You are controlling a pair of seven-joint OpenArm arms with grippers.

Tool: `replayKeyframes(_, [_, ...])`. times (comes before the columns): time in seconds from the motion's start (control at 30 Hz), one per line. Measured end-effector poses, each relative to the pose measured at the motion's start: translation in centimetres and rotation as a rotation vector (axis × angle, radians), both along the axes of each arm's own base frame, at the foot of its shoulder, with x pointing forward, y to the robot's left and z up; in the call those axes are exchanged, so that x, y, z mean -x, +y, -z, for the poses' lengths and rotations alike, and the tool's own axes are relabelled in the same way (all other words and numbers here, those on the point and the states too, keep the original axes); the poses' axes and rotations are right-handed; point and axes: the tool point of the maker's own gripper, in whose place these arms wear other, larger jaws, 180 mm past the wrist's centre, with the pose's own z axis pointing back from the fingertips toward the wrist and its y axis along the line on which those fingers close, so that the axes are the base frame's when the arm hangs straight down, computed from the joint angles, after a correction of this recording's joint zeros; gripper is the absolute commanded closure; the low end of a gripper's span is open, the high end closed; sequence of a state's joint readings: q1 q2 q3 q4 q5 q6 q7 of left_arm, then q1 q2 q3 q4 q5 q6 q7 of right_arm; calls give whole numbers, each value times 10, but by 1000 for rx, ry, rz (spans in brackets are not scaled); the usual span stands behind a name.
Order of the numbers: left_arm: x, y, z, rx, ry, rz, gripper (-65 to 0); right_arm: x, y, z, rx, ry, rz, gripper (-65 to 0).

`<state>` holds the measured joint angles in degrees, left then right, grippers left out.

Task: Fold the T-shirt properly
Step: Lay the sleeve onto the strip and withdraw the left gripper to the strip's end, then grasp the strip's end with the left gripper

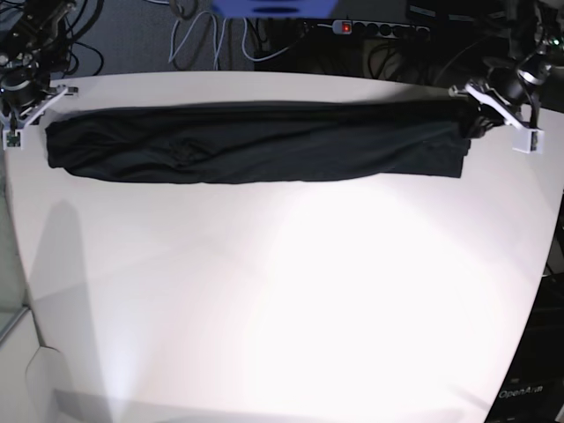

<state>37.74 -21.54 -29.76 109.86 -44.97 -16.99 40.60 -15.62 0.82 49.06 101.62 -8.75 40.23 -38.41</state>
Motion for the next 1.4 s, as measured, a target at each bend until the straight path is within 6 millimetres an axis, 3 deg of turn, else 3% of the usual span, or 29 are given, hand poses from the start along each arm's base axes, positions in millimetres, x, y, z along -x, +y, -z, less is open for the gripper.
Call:
replayKeyframes(0.67, [0, -6, 2, 7, 5, 15, 0, 0, -1, 0, 2, 1, -1, -44])
replayKeyframes(0.8, [5, -26, -1, 27, -37, 149, 0, -1, -1, -1, 2, -2, 0, -44])
replayKeyframes(0.9, [19, -34, 11, 50, -9, 181, -76, -6, 0, -3, 0, -17, -3, -44])
replayKeyframes(1.0, [21, -20, 16, 50, -8, 130, -210, -5, 0, -2, 1, -10, -2, -44])
replayKeyframes(1.1, [27, -10, 23, 54, 7, 95, -301, -5, 0, -2, 1, -10, -2, -44])
replayKeyframes(1.4, [32, -9, 26, 62, -4, 145, -311, -5, 0, -2, 0, -11, -2, -44])
